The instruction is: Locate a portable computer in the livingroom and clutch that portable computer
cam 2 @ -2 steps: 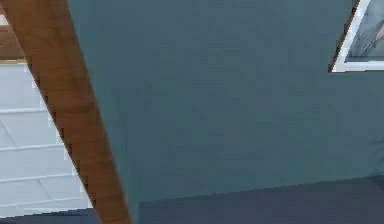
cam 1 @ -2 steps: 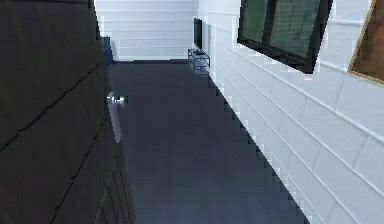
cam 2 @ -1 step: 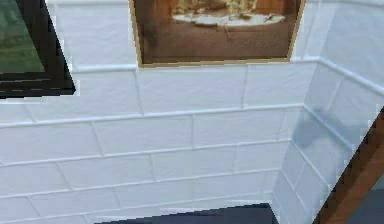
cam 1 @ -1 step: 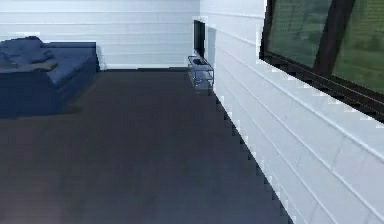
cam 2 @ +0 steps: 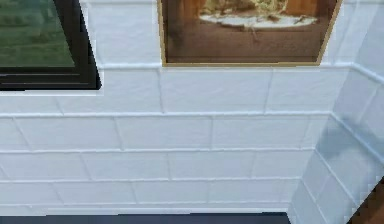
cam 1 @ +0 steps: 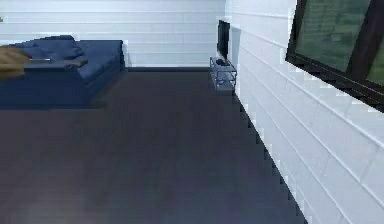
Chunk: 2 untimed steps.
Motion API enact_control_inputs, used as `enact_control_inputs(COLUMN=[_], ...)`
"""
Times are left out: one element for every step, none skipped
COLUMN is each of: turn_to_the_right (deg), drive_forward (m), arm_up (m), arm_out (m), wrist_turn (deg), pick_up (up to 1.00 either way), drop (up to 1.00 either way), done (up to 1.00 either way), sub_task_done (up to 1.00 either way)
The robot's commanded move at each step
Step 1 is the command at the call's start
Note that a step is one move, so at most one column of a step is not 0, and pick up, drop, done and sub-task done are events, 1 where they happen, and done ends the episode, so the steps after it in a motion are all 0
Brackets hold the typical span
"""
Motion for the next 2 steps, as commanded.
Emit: enact_control_inputs(turn_to_the_right=[0.0, -24.0], drive_forward=[0.2, 0.0], arm_up=[0.0, 0.0], arm_out=[0.0, 0.0], wrist_turn=[0.0, 0.0], pick_up=[0.0, 0.0], drop=[0.0, 0.0], done=[0.0, 0.0], sub_task_done=[0.0, 0.0])
